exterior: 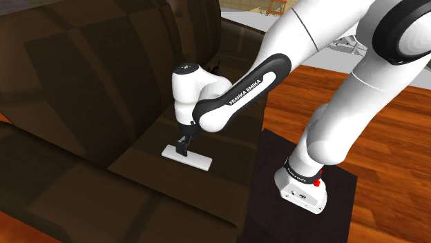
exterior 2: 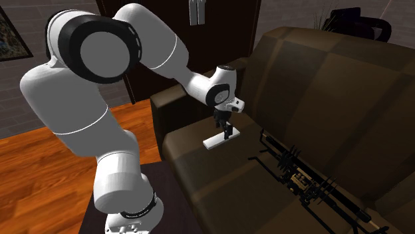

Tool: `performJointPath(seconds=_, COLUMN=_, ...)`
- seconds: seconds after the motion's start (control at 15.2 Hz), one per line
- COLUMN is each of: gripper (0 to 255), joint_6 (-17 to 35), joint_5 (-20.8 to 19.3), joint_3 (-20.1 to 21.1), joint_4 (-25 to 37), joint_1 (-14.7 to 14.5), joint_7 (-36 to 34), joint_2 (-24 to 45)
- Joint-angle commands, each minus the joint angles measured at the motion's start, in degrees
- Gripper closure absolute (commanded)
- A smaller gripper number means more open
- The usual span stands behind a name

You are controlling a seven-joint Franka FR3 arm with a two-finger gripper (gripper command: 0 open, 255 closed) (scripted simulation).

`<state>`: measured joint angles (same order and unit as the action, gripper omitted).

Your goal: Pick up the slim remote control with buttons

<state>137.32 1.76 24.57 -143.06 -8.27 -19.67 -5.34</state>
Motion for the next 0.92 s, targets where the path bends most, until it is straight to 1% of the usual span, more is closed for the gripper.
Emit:
performJointPath(seconds=0.0, gripper=0, joint_6=2.29, joint_5=-1.71, joint_3=0.86, joint_4=1.61, joint_1=-0.23, joint_7=-2.09, joint_2=3.89)
performJointPath(seconds=0.46, gripper=0, joint_6=7.97, joint_5=-5.59, joint_3=0.56, joint_4=0.58, joint_1=-0.19, joint_7=-4.94, joint_2=9.08)
performJointPath(seconds=0.59, gripper=0, joint_6=8.42, joint_5=-5.96, joint_3=0.48, joint_4=0.53, joint_1=-0.23, joint_7=-5.21, joint_2=9.53)
performJointPath(seconds=0.66, gripper=255, joint_6=8.34, joint_5=-5.88, joint_3=0.51, joint_4=0.52, joint_1=-0.24, joint_7=-5.18, joint_2=9.43)
performJointPath(seconds=0.86, gripper=255, joint_6=8.36, joint_5=-5.92, joint_3=0.52, joint_4=0.54, joint_1=-0.27, joint_7=-5.24, joint_2=9.48)
